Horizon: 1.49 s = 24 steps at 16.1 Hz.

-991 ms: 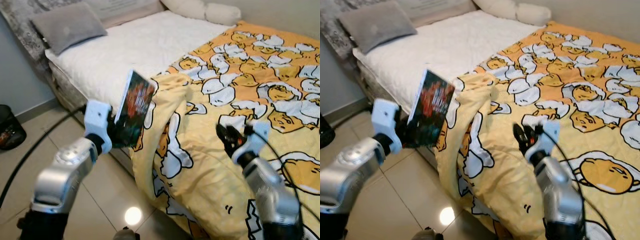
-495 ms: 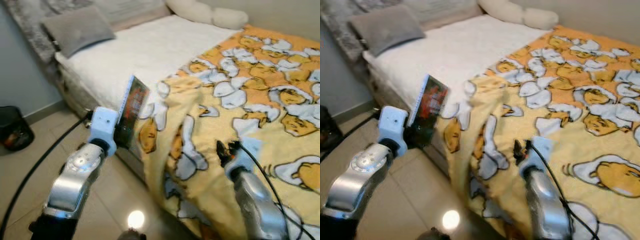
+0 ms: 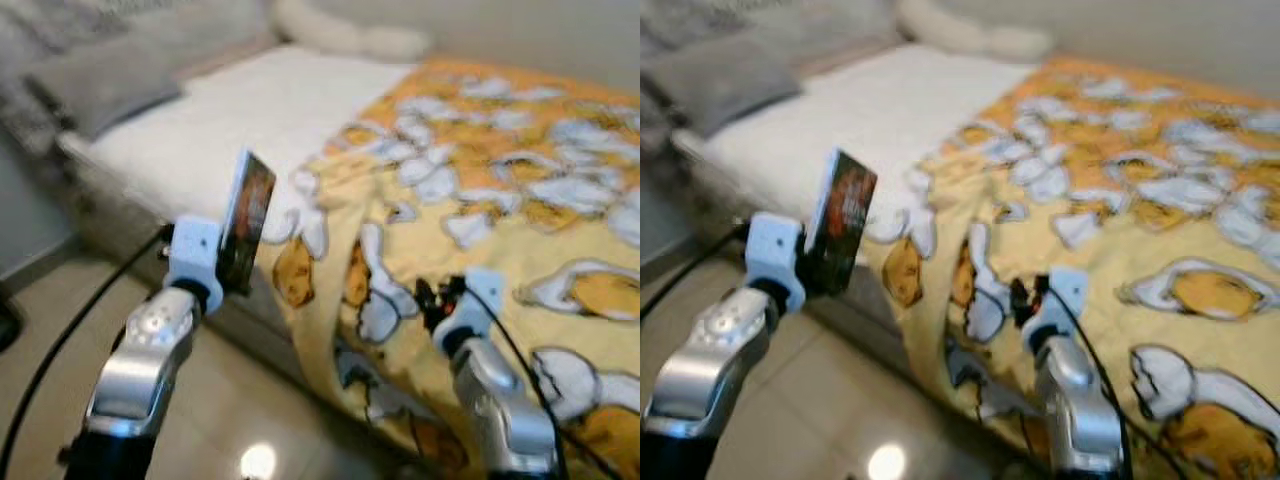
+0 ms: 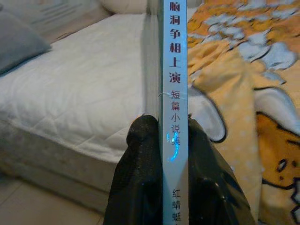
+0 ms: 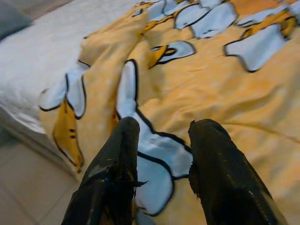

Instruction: Clean up the room

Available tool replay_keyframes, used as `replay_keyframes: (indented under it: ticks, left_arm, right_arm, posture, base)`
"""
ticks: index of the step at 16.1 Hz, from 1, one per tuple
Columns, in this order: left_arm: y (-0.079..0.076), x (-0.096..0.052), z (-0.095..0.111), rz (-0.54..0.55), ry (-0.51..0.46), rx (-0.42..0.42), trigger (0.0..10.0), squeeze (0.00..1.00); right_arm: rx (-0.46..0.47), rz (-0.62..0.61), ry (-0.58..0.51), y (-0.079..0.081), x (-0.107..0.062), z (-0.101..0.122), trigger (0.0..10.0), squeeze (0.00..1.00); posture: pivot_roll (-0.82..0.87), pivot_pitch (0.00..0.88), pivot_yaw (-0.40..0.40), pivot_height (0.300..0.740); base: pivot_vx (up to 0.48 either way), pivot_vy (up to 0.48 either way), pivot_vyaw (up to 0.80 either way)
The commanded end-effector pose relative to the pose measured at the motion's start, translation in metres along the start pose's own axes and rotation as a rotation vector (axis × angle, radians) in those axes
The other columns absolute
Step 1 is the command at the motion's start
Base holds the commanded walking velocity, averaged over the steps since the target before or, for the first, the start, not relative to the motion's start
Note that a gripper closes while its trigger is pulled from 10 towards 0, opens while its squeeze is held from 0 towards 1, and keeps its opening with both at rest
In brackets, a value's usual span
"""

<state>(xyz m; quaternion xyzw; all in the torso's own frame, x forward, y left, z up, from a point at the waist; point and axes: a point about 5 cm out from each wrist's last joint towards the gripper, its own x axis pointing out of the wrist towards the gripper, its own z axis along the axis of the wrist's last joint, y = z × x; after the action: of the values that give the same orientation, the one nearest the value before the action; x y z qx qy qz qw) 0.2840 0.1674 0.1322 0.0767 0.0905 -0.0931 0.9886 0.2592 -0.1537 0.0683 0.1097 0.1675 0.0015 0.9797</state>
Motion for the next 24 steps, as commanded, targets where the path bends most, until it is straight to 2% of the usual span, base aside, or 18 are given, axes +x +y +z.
replay_keyframes:
  ticks: [1, 2, 5, 11, 20, 24]
  left_arm:
    - [-0.0048, -0.0001, 0.0133, -0.015, -0.055, 0.02, 10.0, 0.0]
    - [-0.0061, -0.0008, 0.0131, -0.024, -0.062, -0.008, 10.0, 0.0]
    - [-0.0061, -0.0021, 0.0136, -0.024, -0.063, -0.028, 10.0, 0.0]
    - [-0.003, -0.0021, 0.012, -0.018, -0.059, -0.022, 10.0, 0.0]
    - [0.0002, 0.0021, 0.012, -0.027, -0.052, -0.021, 10.0, 0.0]
    - [-0.0025, 0.0012, 0.011, -0.054, -0.053, -0.009, 10.0, 0.0]
  right_arm:
    - [-0.044, -0.014, 0.008, -0.0015, 0.0004, 0.0036, 10.0, 0.0]
    - [-0.015, -0.001, 0.007, -0.0002, 0.0, 0.0038, 10.0, 0.0]
    - [-0.01, 0.005, -0.007, 0.0009, 0.0003, 0.008, 10.0, 0.0]
    - [-0.017, 0.022, -0.009, 0.0041, 0.002, 0.0091, 10.0, 0.0]
    - [-0.006, 0.004, -0.008, 0.0034, 0.0034, 0.0097, 10.0, 0.0]
    - [-0.007, -0.005, -0.019, 0.0019, 0.0028, 0.0104, 10.0, 0.0]
  posture:
    - [-0.01, 0.0, 0.036, 0.74]
    - [-0.01, 0.0, 0.034, 0.74]
    - [-0.01, 0.0, 0.023, 0.74]
    - [0.0, 0.0, 0.02, 0.74]
    - [-0.01, 0.0, 0.033, 0.74]
    - [-0.01, 0.0, 0.039, 0.74]
  base:
    - [0.0, 0.0, 0.0]
    - [0.0, 0.0, 0.0]
    - [0.171, 0.0, 0.0]
    - [0.317, 0.0, 0.0]
    - [0.32, 0.0, -0.76]
    - [0.0, 0.12, 0.0]
